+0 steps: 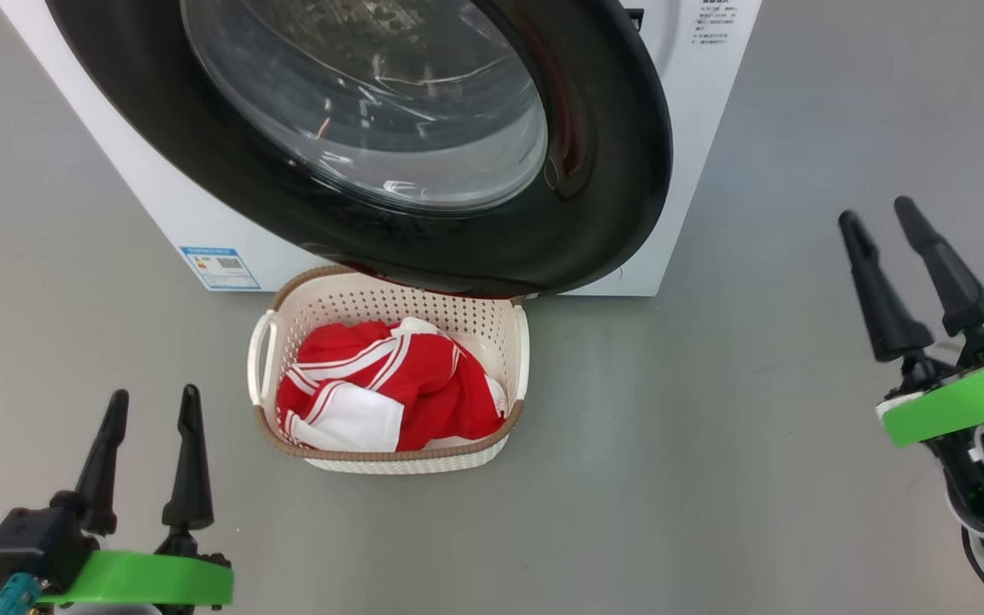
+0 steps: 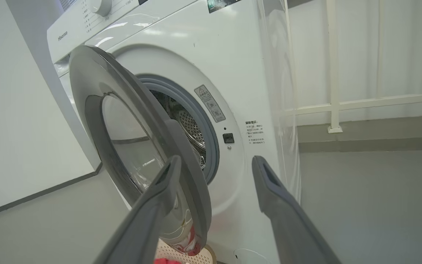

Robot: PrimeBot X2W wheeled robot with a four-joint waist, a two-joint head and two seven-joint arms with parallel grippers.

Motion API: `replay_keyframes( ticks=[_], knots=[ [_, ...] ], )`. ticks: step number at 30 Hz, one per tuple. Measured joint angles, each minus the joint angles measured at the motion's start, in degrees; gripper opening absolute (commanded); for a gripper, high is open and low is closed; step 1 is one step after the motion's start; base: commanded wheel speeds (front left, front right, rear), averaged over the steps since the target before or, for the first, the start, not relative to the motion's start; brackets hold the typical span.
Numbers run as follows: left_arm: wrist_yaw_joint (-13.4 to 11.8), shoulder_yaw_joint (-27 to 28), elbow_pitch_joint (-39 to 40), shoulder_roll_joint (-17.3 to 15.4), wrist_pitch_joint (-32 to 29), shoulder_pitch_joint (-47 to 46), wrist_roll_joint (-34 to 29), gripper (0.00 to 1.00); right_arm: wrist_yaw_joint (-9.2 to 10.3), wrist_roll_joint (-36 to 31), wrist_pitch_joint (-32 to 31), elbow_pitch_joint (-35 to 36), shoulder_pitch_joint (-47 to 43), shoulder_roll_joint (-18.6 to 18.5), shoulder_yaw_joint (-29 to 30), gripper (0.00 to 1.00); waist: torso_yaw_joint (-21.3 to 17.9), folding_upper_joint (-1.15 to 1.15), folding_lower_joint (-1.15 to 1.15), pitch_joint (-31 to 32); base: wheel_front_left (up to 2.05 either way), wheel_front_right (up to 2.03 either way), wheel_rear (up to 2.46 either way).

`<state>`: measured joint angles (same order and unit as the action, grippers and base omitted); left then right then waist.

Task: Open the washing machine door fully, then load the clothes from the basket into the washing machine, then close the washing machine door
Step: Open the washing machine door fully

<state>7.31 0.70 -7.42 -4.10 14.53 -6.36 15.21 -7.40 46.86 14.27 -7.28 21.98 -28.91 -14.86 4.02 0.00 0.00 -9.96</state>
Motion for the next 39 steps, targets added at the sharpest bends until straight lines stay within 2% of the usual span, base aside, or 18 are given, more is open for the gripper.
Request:
replay_keyframes(
  ticks=[9,17,39],
  knots=[
    [0.0,-0.1,0.2,0.0,0.0,0.0,0.0,1.0,0.0,-12.9,0.1,-3.1,-2.3,5.7,2.0,1.0,0.5,0.0,0.0,-0.6,0.0,0.0,0.0],
    [0.0,-0.4,0.2,0.1,0.0,0.0,0.0,1.0,0.0,-14.6,0.1,-4.9,-3.1,8.3,3.0,1.0,0.9,0.0,0.0,-0.6,0.0,0.0,0.0],
    [0.0,-1.1,0.1,0.1,0.0,0.0,0.0,1.0,0.0,-15.0,0.1,-7.9,-3.3,8.2,2.8,1.0,1.3,0.0,0.0,-0.3,0.0,0.0,0.0]
  ],
)
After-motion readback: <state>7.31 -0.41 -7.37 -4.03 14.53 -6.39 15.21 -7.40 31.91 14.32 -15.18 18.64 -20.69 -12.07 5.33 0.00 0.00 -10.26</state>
